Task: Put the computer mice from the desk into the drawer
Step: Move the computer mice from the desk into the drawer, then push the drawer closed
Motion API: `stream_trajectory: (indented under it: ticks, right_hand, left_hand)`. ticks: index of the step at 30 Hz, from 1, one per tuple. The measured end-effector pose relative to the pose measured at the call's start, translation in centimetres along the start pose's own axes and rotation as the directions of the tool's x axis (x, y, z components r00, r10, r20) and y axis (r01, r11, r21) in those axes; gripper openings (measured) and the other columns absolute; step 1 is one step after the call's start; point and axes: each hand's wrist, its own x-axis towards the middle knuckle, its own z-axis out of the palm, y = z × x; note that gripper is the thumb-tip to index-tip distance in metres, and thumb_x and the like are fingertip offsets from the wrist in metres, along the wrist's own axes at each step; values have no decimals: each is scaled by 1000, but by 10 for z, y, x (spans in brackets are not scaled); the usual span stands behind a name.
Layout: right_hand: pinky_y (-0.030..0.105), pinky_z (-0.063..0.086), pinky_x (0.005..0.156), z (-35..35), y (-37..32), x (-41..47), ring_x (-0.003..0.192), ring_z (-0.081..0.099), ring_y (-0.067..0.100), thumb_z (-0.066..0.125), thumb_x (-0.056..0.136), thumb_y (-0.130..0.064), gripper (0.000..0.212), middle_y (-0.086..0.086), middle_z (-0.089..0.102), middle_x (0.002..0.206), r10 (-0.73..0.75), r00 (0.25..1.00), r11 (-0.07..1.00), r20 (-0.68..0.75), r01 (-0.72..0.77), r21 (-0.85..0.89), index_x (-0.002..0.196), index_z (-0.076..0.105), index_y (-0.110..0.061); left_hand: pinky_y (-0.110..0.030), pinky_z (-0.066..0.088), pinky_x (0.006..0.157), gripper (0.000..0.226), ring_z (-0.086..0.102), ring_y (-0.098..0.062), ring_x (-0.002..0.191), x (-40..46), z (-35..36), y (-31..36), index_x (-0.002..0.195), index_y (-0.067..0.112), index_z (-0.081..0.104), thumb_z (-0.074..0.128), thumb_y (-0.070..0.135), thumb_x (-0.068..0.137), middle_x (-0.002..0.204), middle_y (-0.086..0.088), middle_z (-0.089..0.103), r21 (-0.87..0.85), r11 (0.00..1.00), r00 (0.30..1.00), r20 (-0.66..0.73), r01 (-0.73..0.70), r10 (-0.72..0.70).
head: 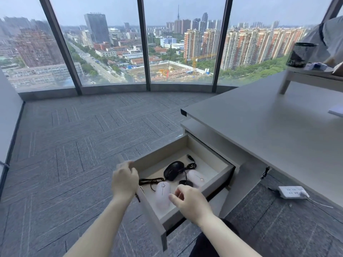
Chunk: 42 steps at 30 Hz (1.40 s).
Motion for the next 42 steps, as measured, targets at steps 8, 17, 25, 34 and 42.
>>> stream_trajectory:
  ticks: [8,17,25,34,42]
  right_hand:
    - [29,51,78,47,-1,-50,86,50,9,55,61,-86,71,-12,47,94,-68,997,996,42,65,61,96,52,-25]
    - [25,51,72,61,16,-57,85,55,8,67,72,-59,44,-11,51,100,-34,991,997,-128,42,59,97,49,-28]
    - [26,50,70,26,55,-39,87,58,13,63,76,-60,44,-8,56,101,133,971,988,-199,-113,106,103,50,-28]
    - [25,44,85,-15,101,-14,114,53,21,66,83,-52,79,9,46,142,371,878,916,-302,-294,272,144,32,-15]
    - [22,33,98,-36,132,10,140,36,25,66,84,-51,93,11,24,159,527,782,812,-331,-349,467,153,14,-16]
  left_hand:
    - [-40,50,86,46,59,-29,104,-37,2,-44,144,14,41,40,15,98,124,-9,58,-394,781,864,360,484,-353]
    - [-37,55,72,49,66,-31,104,-43,23,-34,147,24,35,45,19,100,133,-10,58,-516,670,831,464,534,-306]
    - [-41,54,85,57,62,-27,110,-27,74,11,151,25,26,46,21,98,133,-8,55,-534,666,828,505,520,-242]
    - [-48,51,97,61,58,-29,117,-5,143,70,149,33,26,50,23,94,139,-2,49,-545,656,810,557,523,-183]
    - [-47,47,98,59,55,-26,107,9,195,108,145,33,36,40,6,92,102,9,57,-569,632,798,586,527,-138]
